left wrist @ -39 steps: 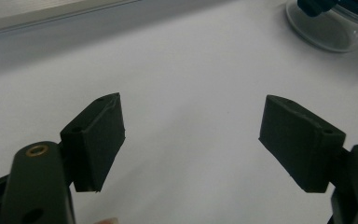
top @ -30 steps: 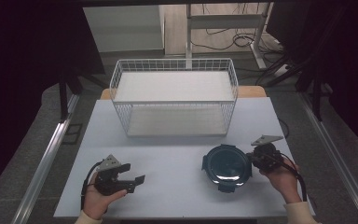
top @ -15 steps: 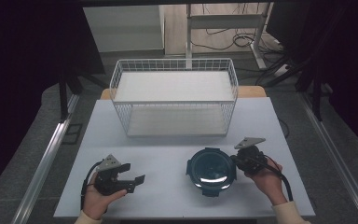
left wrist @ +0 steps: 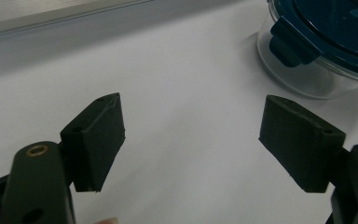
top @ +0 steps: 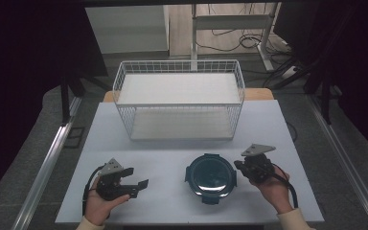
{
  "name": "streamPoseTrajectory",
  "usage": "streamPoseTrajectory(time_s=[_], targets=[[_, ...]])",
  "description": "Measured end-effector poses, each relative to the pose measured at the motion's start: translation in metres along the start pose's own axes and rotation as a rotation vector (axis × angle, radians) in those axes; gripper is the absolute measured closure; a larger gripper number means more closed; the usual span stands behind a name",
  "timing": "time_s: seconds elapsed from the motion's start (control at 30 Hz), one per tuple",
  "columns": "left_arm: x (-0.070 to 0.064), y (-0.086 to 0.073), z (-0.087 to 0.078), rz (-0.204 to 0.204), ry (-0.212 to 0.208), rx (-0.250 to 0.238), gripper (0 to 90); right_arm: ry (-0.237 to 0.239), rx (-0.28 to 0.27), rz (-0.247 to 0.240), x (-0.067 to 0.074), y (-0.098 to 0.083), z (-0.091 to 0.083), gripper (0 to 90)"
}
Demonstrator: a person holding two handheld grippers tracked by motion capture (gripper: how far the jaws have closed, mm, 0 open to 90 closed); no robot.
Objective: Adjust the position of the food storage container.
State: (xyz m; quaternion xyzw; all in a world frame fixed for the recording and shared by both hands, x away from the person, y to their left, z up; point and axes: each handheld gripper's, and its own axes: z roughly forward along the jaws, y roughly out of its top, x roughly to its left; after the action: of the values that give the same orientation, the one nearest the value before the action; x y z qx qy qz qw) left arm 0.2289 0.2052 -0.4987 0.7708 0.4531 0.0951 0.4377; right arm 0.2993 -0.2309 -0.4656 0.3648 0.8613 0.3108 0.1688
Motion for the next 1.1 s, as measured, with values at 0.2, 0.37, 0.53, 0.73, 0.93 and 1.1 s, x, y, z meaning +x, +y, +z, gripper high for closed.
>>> streamPoseTrajectory(time_s=[0.2, 0.37, 0.53, 0.73, 0.93, 1.1], targets=[[-0.001, 0.000, -0.001, 0.002, 0.000, -0.002, 21.5, 0.008, 0.055, 0.075, 0.007, -0.031, -0.010, 90.0], [-0.001, 0.001, -0.003, 0.001, 0.001, -0.007, 21.5, 0.028, 0.091, 0.061, 0.023, -0.032, -0.003, 90.0], [0.000, 0.001, -0.003, -0.001, 0.002, -0.008, 21.5, -0.038, 0.095, 0.048, 0.029, -0.028, -0.002, 90.0], [-0.001, 0.001, 0.000, 0.002, -0.001, -0.001, 21.5, -0.050, 0.088, 0.053, 0.031, -0.024, 0.001, 90.0], [0.000, 0.000, -0.001, -0.001, -0.001, 0.000, 21.5, -0.044, 0.089, 0.034, 0.038, -0.019, 0.005, 90.0], [-0.001, 0.001, -0.001, -0.001, -0.003, -0.001, 21.5, -0.035, 0.081, 0.018, 0.043, -0.014, 0.009, 90.0]])
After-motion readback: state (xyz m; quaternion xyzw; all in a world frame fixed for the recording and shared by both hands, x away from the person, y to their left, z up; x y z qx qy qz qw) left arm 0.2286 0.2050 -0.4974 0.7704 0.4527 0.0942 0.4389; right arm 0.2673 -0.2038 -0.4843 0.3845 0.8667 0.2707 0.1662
